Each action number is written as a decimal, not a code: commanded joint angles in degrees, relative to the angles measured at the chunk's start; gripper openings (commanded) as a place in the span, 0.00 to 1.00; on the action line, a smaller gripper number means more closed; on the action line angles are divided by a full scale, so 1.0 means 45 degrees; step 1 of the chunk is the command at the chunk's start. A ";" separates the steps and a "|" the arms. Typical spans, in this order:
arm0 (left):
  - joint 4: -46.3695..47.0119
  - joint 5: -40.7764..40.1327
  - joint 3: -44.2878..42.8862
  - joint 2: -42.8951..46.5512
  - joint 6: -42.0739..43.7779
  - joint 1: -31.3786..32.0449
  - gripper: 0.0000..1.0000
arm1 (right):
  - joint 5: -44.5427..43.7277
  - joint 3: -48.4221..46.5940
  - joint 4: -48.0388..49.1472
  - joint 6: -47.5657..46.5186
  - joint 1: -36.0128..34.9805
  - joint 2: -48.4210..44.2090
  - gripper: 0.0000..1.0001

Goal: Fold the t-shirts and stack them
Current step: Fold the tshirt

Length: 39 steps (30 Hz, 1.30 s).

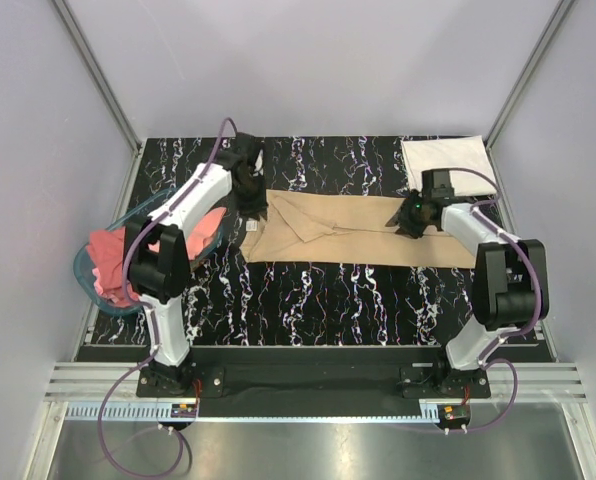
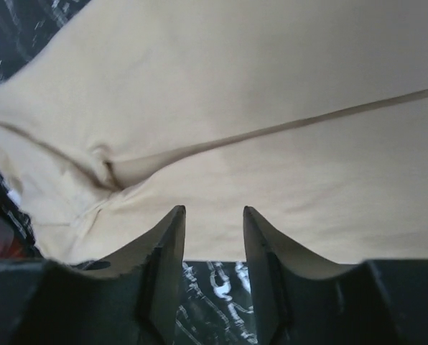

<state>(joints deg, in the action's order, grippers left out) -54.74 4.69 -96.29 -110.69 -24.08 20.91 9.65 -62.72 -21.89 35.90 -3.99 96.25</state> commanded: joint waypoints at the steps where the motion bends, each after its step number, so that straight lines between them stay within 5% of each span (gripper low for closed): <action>1: 0.0368 0.2001 -0.2288 -0.1335 0.0408 -0.0679 0.31 | 0.0688 -0.0535 0.0508 0.1491 -0.1337 -0.0119 0.46; 5: 0.0329 0.3214 -0.5273 -0.3364 0.0682 -0.1071 0.35 | 0.0064 -0.0769 0.0996 0.4083 -0.2920 0.0310 0.47; 11: 0.0348 0.4287 -0.7037 -0.5280 0.1267 -0.1618 0.38 | -0.0503 -0.1178 0.1974 0.7116 -0.4286 0.1149 0.47; 39: 0.1813 0.4641 -0.7000 -0.7100 0.0858 -0.1755 0.45 | -0.0894 -0.2977 0.1974 0.8350 -0.5637 0.3553 0.48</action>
<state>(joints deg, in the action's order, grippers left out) -49.36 25.08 -125.86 -143.04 -19.97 13.06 6.96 -74.24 -14.24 71.99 -28.38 112.27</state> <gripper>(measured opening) 0.442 0.472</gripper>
